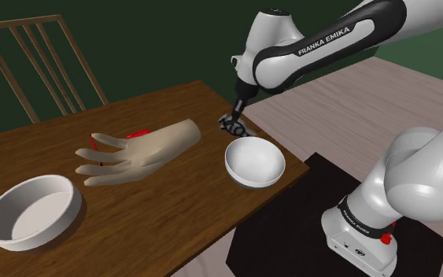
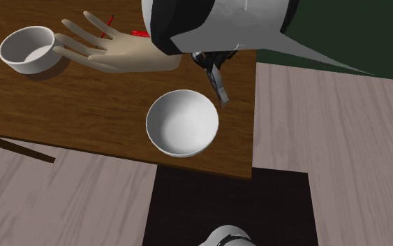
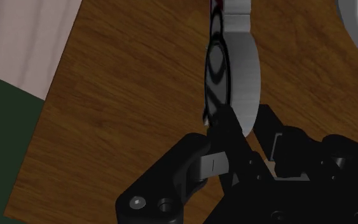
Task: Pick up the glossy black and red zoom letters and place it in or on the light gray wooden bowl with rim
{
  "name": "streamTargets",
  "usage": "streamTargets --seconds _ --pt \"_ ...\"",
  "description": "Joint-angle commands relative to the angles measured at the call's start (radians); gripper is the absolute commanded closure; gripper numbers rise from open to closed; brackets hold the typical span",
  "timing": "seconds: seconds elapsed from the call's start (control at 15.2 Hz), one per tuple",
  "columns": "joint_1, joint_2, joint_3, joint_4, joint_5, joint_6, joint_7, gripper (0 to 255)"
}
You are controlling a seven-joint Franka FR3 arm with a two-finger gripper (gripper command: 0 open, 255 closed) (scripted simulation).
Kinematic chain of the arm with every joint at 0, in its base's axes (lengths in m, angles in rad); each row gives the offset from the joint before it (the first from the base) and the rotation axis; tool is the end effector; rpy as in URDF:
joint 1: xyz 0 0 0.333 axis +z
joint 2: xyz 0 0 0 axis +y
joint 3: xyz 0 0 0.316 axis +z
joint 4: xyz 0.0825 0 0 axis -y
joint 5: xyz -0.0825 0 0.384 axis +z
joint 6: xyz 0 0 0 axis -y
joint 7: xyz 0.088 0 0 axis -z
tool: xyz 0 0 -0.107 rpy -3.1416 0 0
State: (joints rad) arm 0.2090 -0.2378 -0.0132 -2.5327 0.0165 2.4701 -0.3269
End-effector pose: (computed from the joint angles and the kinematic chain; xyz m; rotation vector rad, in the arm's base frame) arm 0.4447 0.0882 0.3769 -3.0251 -0.7898 -0.2754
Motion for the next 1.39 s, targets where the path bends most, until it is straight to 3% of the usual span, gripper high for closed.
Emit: streamTargets --seconds 0.0,1.32 --pt "0.000 -0.017 0.001 0.015 -0.001 -0.032 0.002 255" --pt "-0.002 -0.131 0.002 0.189 -0.006 -0.321 0.007 255"
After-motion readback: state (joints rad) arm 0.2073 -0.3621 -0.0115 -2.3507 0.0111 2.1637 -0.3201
